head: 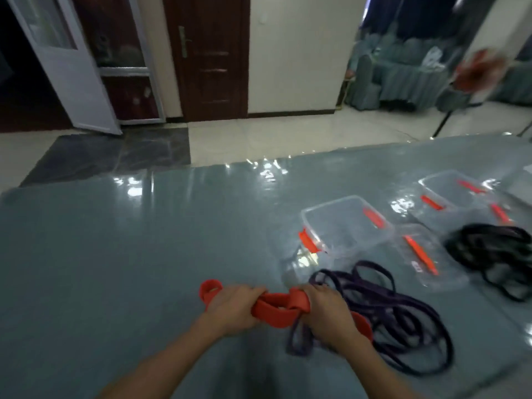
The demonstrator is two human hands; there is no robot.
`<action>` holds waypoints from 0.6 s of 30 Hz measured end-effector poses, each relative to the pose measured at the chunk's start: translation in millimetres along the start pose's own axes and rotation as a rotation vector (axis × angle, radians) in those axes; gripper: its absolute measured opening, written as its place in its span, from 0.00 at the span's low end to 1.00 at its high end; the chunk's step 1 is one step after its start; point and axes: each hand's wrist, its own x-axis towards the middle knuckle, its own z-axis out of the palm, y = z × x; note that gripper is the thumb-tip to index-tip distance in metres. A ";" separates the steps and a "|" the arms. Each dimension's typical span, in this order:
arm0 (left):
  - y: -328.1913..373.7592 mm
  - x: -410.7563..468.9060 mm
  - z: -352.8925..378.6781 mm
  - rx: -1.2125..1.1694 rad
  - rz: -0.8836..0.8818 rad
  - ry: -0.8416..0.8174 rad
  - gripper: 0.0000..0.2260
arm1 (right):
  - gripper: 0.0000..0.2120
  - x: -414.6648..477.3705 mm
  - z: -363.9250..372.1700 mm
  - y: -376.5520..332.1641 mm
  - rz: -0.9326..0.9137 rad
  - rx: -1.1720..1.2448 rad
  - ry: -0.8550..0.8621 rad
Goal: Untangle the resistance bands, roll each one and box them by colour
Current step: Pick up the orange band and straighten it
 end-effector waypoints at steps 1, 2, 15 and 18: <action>25.1 14.2 1.3 0.014 0.053 -0.007 0.22 | 0.13 -17.1 -9.0 24.0 0.045 0.032 0.030; 50.5 27.9 2.5 0.033 0.103 -0.016 0.21 | 0.14 -34.8 -18.5 46.6 0.097 0.050 0.056; 368.9 146.0 50.4 0.126 0.586 -0.011 0.23 | 0.18 -249.4 -105.6 278.9 0.562 0.153 0.171; 414.3 158.7 58.4 0.153 0.667 -0.027 0.20 | 0.15 -280.8 -116.4 306.0 0.627 0.150 0.202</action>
